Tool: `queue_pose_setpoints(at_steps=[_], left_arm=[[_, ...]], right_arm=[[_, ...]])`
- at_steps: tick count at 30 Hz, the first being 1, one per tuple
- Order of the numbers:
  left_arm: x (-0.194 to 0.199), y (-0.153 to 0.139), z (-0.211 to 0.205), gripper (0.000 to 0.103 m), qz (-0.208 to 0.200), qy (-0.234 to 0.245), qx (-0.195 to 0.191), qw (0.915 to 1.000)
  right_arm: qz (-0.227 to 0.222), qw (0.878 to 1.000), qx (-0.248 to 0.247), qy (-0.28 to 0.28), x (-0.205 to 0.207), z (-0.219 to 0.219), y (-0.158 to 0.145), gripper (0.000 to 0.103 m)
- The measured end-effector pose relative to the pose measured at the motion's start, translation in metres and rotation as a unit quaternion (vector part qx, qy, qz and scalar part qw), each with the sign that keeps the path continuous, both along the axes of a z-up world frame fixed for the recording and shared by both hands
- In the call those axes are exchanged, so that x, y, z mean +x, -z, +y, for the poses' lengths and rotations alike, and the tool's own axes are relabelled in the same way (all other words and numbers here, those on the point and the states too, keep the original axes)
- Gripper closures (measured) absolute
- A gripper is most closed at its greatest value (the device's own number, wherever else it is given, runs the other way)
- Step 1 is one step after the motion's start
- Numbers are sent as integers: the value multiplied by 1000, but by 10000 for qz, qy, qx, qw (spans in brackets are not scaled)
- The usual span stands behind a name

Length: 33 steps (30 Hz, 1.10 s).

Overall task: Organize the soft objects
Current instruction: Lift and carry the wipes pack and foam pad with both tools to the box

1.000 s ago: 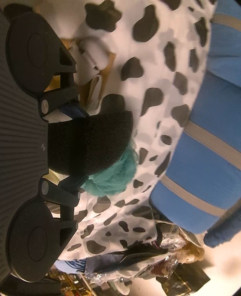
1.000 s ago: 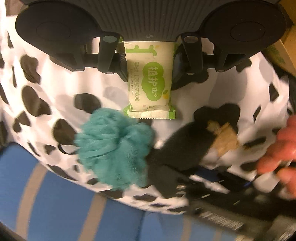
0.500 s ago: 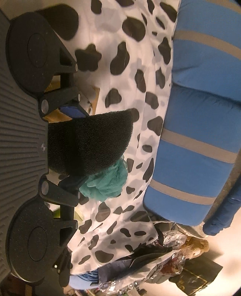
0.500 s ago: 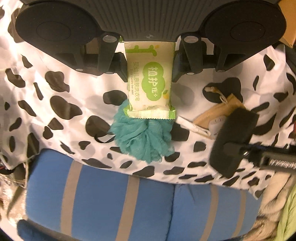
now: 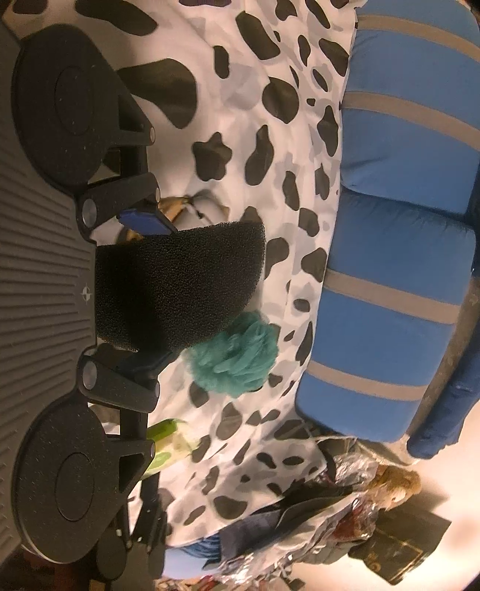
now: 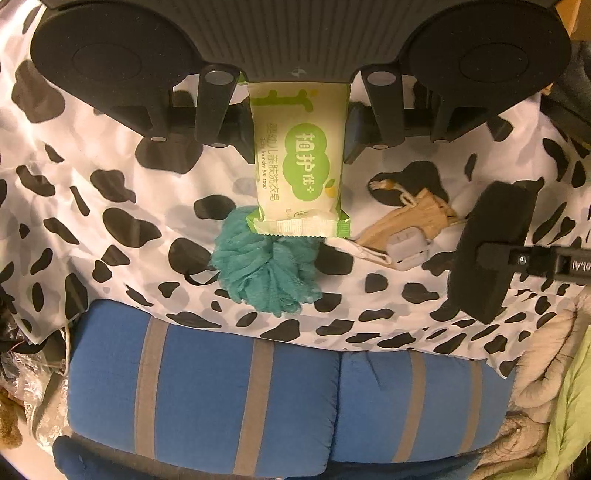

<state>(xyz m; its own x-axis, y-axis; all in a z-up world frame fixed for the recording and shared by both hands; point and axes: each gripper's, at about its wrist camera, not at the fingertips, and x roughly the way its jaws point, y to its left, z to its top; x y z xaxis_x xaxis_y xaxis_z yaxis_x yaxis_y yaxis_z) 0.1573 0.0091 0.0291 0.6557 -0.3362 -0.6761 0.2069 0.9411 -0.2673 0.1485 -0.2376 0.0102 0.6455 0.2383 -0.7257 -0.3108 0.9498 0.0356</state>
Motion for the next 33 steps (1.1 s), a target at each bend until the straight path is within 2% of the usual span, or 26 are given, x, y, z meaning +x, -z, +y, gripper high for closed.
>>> queue_pose_setpoints(at_steps=[13,27,33], left_arm=[[-56,8,-9,42,330,405,187,9985],[-96,29,-21,42,1187,593,456,9901],[-110,35,-27,42,1510,634,601,9847]], right_arm=[[251,9996,117,-56,-45,18,0,52],[832,9960,285,-135,-92,29,8,52],[1284,9912,278,-179,-106,33,18,52]])
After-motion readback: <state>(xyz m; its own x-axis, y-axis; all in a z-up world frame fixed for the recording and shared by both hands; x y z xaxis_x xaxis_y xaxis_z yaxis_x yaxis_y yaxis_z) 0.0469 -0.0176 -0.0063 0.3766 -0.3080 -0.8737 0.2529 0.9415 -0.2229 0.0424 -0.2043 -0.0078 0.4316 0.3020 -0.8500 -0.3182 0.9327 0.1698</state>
